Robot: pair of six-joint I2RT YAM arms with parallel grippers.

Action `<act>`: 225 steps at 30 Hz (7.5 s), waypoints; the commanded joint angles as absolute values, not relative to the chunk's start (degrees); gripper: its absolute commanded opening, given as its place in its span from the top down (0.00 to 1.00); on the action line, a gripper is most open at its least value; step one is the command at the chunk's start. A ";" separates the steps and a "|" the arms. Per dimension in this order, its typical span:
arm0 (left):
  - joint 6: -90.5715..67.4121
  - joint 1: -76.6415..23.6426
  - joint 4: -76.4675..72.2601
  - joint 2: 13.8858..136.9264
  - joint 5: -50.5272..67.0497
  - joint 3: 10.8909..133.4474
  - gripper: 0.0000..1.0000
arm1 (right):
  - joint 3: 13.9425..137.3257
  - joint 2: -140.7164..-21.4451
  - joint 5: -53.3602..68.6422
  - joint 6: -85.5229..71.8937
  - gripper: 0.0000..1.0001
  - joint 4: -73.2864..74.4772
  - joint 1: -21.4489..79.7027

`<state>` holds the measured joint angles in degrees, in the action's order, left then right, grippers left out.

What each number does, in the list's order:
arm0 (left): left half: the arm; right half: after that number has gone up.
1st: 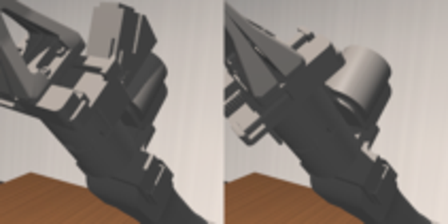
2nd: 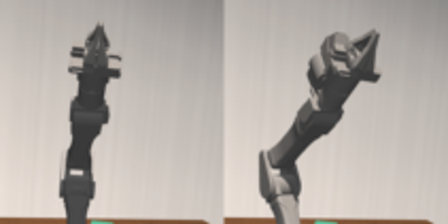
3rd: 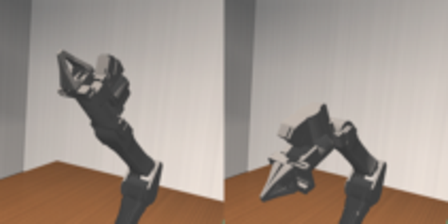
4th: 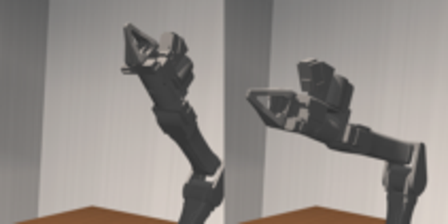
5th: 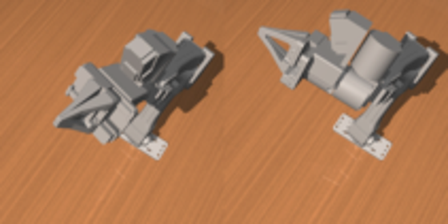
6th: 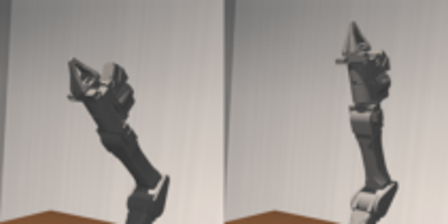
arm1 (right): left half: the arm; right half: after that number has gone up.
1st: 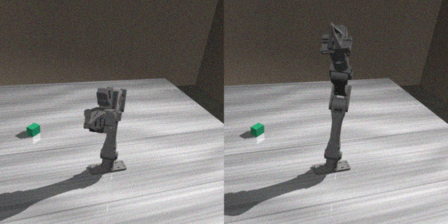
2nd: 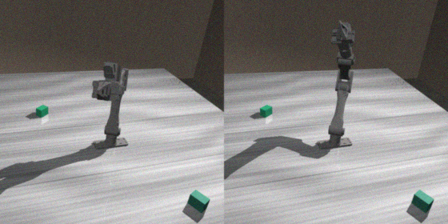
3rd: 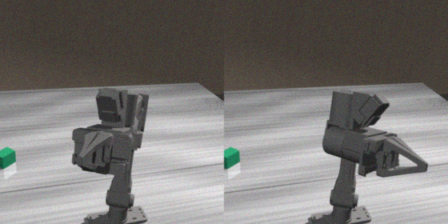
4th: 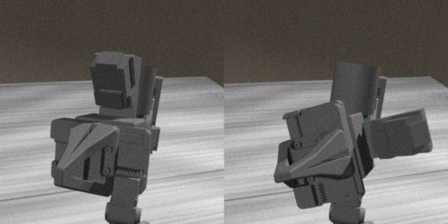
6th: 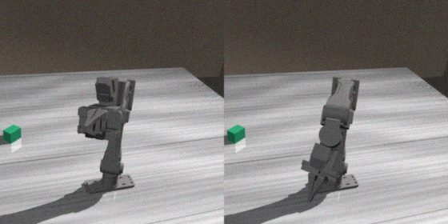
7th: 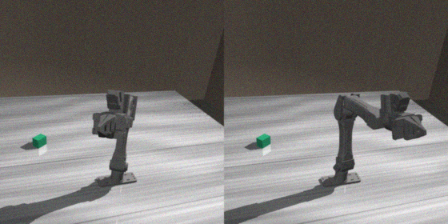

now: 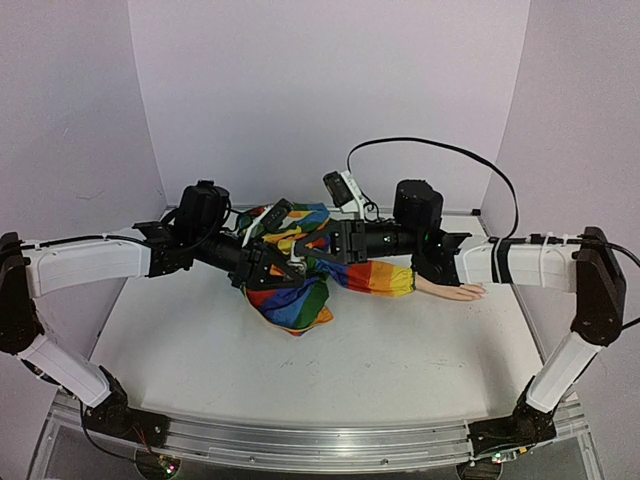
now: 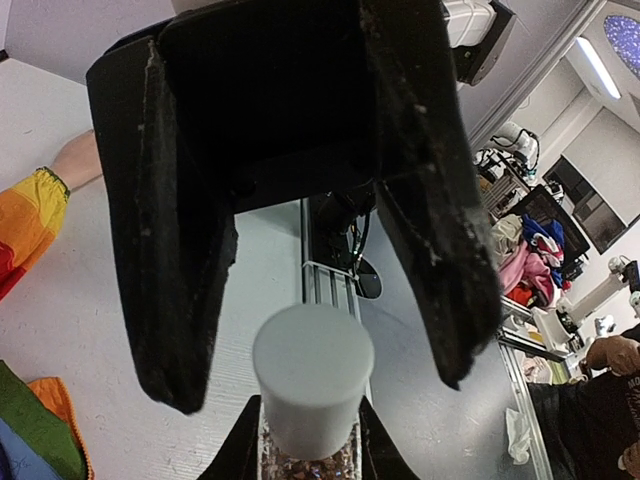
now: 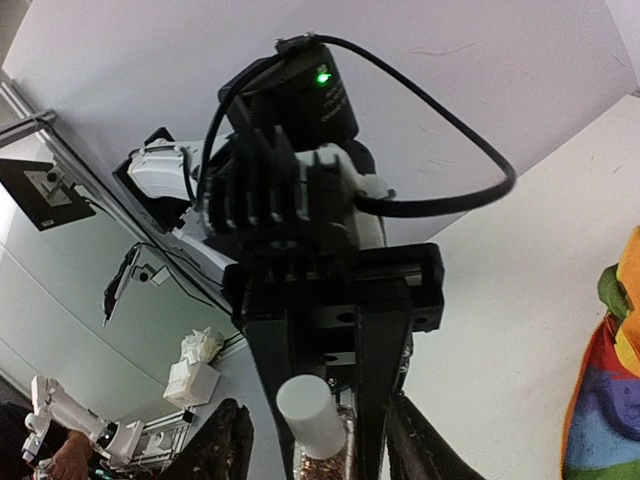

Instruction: Paint the nails

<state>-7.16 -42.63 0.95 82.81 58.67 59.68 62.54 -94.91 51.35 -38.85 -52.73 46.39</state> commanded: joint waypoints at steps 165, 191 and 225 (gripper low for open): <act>1.43 -49.75 7.90 77.98 0.67 63.53 0.98 | 77.99 -93.84 -18.59 -29.79 1.00 -15.49 63.96; -0.74 -49.48 7.80 70.83 2.74 56.46 0.01 | 30.42 -72.24 -43.58 -67.41 1.00 -6.64 28.76; -7.82 -41.10 7.74 61.00 -9.59 50.18 0.01 | 32.04 -77.27 -46.89 -76.12 0.62 3.08 27.19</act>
<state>-4.60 -43.88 9.98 63.70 -7.25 51.18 31.55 -81.01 -44.40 -77.71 0.82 27.40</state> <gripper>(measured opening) 0.994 0.331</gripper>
